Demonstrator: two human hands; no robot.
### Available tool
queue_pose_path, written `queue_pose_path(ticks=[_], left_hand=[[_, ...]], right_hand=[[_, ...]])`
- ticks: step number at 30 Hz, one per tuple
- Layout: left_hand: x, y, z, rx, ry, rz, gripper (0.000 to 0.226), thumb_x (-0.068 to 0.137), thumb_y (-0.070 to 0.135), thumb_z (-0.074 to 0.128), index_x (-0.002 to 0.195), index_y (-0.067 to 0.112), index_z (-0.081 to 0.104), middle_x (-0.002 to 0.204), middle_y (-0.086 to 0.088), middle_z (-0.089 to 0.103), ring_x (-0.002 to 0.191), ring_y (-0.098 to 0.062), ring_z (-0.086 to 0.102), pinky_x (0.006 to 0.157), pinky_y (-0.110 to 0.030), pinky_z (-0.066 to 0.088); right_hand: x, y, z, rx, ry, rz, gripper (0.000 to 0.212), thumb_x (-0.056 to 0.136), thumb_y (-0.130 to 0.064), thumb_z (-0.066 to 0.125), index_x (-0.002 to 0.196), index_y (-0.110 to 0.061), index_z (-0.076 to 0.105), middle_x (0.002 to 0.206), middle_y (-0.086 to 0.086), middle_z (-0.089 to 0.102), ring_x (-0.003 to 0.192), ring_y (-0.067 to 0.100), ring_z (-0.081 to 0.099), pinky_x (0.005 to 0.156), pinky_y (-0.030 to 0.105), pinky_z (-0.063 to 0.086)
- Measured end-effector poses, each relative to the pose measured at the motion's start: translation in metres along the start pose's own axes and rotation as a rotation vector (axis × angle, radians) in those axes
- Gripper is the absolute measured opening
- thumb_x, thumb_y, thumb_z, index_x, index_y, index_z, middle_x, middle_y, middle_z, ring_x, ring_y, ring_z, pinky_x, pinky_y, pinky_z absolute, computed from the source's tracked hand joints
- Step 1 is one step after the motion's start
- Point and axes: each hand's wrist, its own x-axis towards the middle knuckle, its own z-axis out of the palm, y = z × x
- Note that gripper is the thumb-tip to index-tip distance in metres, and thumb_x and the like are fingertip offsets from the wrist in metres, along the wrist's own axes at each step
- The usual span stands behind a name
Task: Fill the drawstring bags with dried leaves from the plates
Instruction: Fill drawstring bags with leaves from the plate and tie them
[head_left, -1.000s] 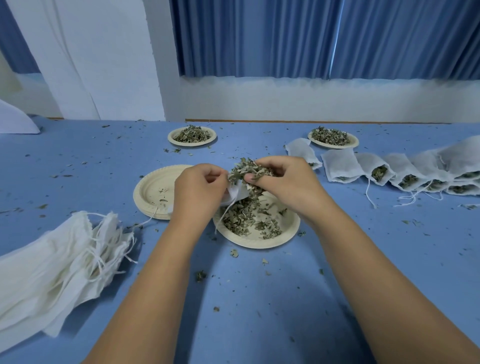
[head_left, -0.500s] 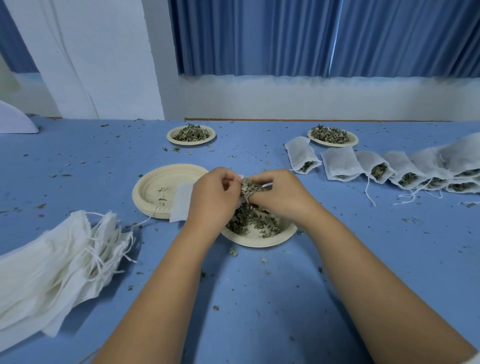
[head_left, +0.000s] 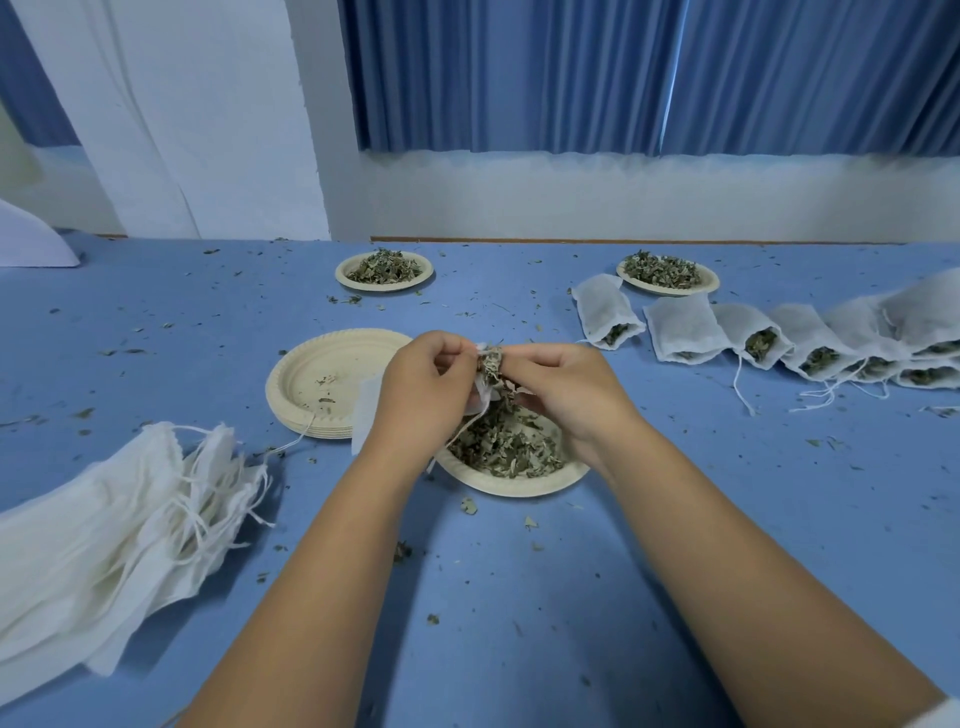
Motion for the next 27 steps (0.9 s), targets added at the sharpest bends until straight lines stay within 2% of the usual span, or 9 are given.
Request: queue_pose_path(ticks=[4, 8, 12, 15, 17, 19, 21, 24, 27], left_hand=[[0.000, 0.003, -0.002, -0.147, -0.066, -0.046, 0.022, 0.098, 0.006, 0.053, 0.083, 0.016, 0.064, 0.070, -0.005, 0.061, 0.049, -0.008, 0.059, 0.054, -0.019, 0.052], [0.000, 0.006, -0.004, -0.062, -0.054, -0.028, 0.019, 0.097, 0.010, 0.057, 0.083, 0.019, 0.066, 0.079, -0.006, 0.064, 0.058, -0.015, 0.066, 0.060, -0.029, 0.058], [-0.007, 0.009, 0.004, 0.197, -0.070, 0.157, 0.016, 0.094, 0.017, 0.062, 0.080, 0.025, 0.065, 0.075, 0.007, 0.066, 0.071, -0.021, 0.067, 0.074, -0.040, 0.059], [-0.009, 0.008, 0.008, 0.228, -0.050, 0.141, 0.011, 0.095, 0.019, 0.060, 0.086, 0.017, 0.067, 0.076, 0.005, 0.067, 0.074, -0.018, 0.067, 0.079, -0.042, 0.057], [-0.006, 0.007, 0.002, 0.162, 0.015, 0.065, 0.013, 0.095, 0.017, 0.059, 0.085, 0.016, 0.067, 0.078, 0.004, 0.069, 0.077, -0.020, 0.070, 0.082, -0.044, 0.057], [-0.003, 0.005, -0.002, 0.115, 0.062, 0.009, 0.016, 0.095, 0.013, 0.057, 0.082, 0.017, 0.066, 0.078, 0.004, 0.068, 0.069, -0.020, 0.071, 0.082, -0.044, 0.058], [-0.002, 0.005, -0.002, 0.070, 0.084, -0.007, 0.018, 0.094, 0.010, 0.055, 0.081, 0.017, 0.065, 0.072, 0.007, 0.066, 0.062, -0.017, 0.071, 0.080, -0.043, 0.059], [-0.003, 0.003, 0.000, 0.058, 0.097, 0.005, 0.015, 0.094, 0.013, 0.058, 0.082, 0.018, 0.065, 0.061, 0.012, 0.064, 0.058, -0.013, 0.070, 0.075, -0.036, 0.059], [-0.002, 0.002, 0.000, 0.069, 0.126, 0.028, 0.011, 0.094, 0.016, 0.059, 0.086, 0.016, 0.066, 0.074, 0.008, 0.066, 0.054, -0.009, 0.068, 0.064, -0.026, 0.056]], right_hand=[[0.002, 0.000, -0.002, 0.199, -0.102, 0.127, 0.006, 0.088, -0.010, 0.068, 0.091, -0.013, 0.071, 0.078, 0.003, 0.072, 0.069, 0.009, 0.069, 0.065, 0.027, 0.058], [0.002, 0.001, 0.003, 0.258, -0.063, 0.117, 0.003, 0.087, -0.002, 0.068, 0.089, -0.004, 0.070, 0.082, 0.012, 0.071, 0.066, 0.015, 0.072, 0.057, 0.023, 0.056], [0.002, 0.009, 0.007, -0.240, 0.099, -0.078, 0.022, 0.083, 0.011, 0.061, 0.083, -0.006, 0.073, 0.061, 0.000, 0.062, 0.045, 0.001, 0.055, 0.045, 0.016, 0.043], [0.000, 0.006, 0.007, -0.542, 0.137, -0.175, 0.032, 0.079, 0.011, 0.061, 0.092, -0.013, 0.076, 0.080, -0.003, 0.066, 0.064, 0.004, 0.061, 0.054, 0.008, 0.044], [-0.001, -0.001, 0.002, -0.337, 0.003, -0.066, 0.031, 0.084, 0.010, 0.057, 0.086, -0.015, 0.076, 0.091, 0.007, 0.072, 0.077, 0.017, 0.070, 0.070, 0.022, 0.057], [-0.004, -0.012, -0.001, -0.053, -0.167, 0.097, 0.027, 0.090, 0.007, 0.053, 0.091, -0.009, 0.074, 0.095, 0.013, 0.073, 0.077, 0.015, 0.073, 0.073, 0.024, 0.059], [-0.003, -0.019, -0.004, 0.050, -0.180, 0.182, 0.029, 0.088, 0.007, 0.049, 0.100, -0.005, 0.072, 0.104, 0.014, 0.071, 0.085, 0.019, 0.072, 0.075, 0.028, 0.060], [-0.003, -0.021, -0.004, -0.063, -0.049, 0.161, 0.027, 0.090, -0.002, 0.047, 0.092, -0.013, 0.071, 0.096, 0.003, 0.064, 0.087, 0.014, 0.066, 0.069, 0.030, 0.061], [-0.001, -0.017, -0.009, -0.270, 0.016, 0.047, 0.020, 0.093, -0.013, 0.052, 0.094, -0.021, 0.070, 0.089, -0.003, 0.063, 0.081, 0.009, 0.063, 0.066, 0.024, 0.060]])
